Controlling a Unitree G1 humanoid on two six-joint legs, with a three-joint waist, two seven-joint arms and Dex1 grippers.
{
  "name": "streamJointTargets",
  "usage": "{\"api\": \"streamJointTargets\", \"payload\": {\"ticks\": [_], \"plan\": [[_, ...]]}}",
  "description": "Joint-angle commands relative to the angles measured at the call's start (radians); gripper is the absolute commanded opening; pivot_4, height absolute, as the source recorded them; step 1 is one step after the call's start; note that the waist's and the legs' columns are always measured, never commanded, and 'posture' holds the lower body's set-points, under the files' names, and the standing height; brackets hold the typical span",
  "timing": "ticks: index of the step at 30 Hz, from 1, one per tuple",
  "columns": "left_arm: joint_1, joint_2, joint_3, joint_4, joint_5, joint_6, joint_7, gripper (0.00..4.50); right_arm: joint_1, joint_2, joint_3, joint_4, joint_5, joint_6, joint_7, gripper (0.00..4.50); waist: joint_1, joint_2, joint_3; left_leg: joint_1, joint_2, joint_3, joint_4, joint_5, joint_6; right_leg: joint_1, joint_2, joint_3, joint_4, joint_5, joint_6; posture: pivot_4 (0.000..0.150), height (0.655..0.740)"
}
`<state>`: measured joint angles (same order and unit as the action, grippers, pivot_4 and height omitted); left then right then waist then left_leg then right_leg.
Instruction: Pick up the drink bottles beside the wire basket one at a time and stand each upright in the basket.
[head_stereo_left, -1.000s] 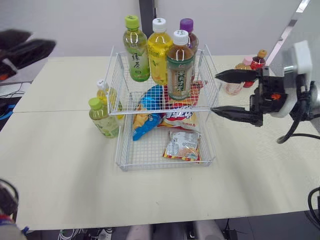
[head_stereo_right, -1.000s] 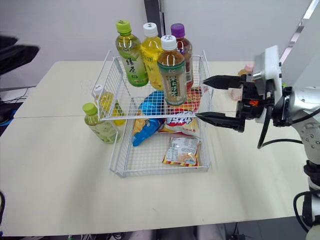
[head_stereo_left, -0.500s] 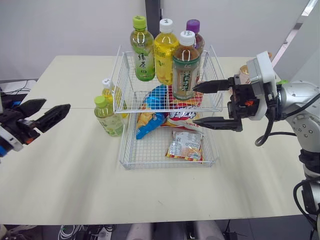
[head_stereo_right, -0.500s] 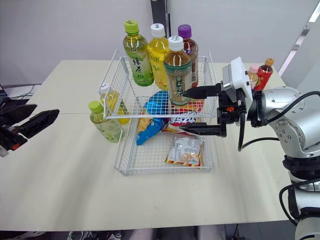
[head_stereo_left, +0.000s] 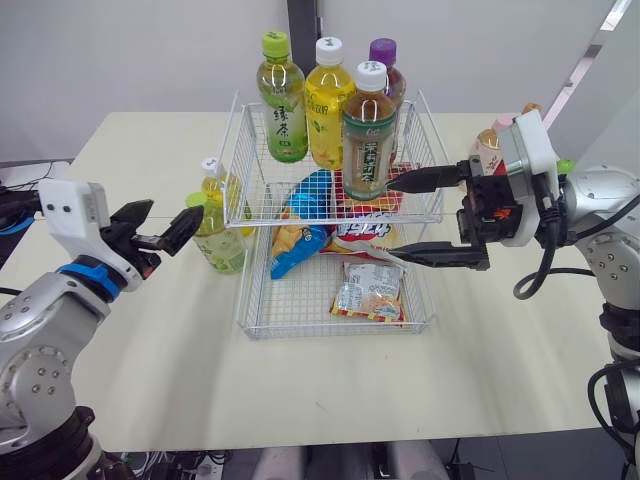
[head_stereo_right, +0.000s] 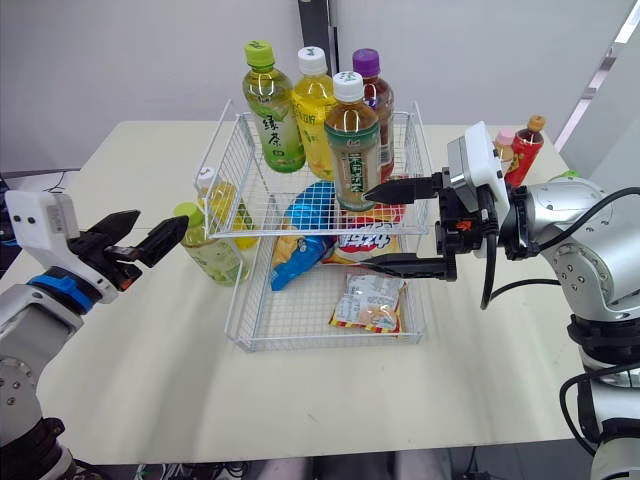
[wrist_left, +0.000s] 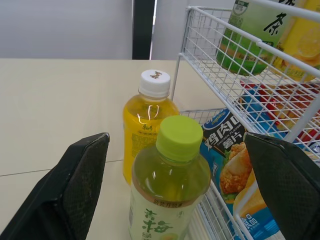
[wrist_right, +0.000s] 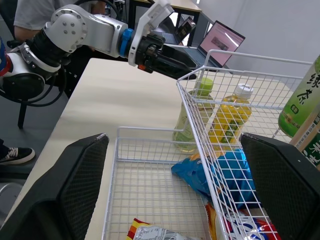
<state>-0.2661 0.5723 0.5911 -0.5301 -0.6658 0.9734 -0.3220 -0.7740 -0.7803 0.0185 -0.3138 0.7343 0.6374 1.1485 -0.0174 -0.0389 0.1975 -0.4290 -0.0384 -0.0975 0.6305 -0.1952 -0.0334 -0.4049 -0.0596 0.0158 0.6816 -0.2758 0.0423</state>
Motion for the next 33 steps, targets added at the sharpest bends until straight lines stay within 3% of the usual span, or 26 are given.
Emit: {"api": "streamJointTargets", "payload": {"ticks": [1,15,18,26,33], "plan": [[-0.053,0.010,-0.072,0.037,0.069,-0.062,0.052,4.48,-0.025,0.003,-0.041,-0.048,0.036,0.019,-0.023,4.50,0.000,0.000,0.000,0.000,0.000,0.000,0.000,0.000,0.000,0.000,0.000,0.000,0.000,0.000,0.000,0.150,0.7400],[-0.164,-0.001,-0.245,0.207,0.157,-0.145,0.045,4.48,-0.024,-0.004,-0.045,-0.034,0.038,0.019,-0.029,4.50,0.001,0.000,0.000,0.000,0.000,0.000,0.000,0.000,0.000,0.000,0.000,0.000,0.000,0.000,0.000,0.150,0.7400],[-0.171,-0.008,-0.266,0.230,0.166,-0.159,0.039,3.87,-0.025,-0.005,-0.049,-0.030,0.040,0.019,-0.028,4.50,0.001,0.000,0.000,0.000,0.000,0.000,0.000,0.000,0.000,0.000,0.000,0.000,0.000,0.000,0.000,0.150,0.7400],[-0.173,-0.003,-0.286,0.259,0.176,-0.194,0.010,1.44,-0.021,-0.010,-0.056,-0.034,0.044,0.026,-0.033,4.50,0.001,0.000,0.000,0.000,-0.001,0.000,0.000,0.000,0.000,0.000,0.000,0.000,0.000,0.000,0.000,0.150,0.7400],[-0.144,0.005,-0.269,0.228,0.178,-0.200,-0.007,1.39,-0.009,-0.022,-0.074,-0.042,0.041,0.029,-0.039,4.50,0.001,0.000,0.000,0.000,-0.001,0.000,0.000,0.000,0.000,0.000,0.000,0.000,0.000,0.000,0.000,0.150,0.7400]]}}
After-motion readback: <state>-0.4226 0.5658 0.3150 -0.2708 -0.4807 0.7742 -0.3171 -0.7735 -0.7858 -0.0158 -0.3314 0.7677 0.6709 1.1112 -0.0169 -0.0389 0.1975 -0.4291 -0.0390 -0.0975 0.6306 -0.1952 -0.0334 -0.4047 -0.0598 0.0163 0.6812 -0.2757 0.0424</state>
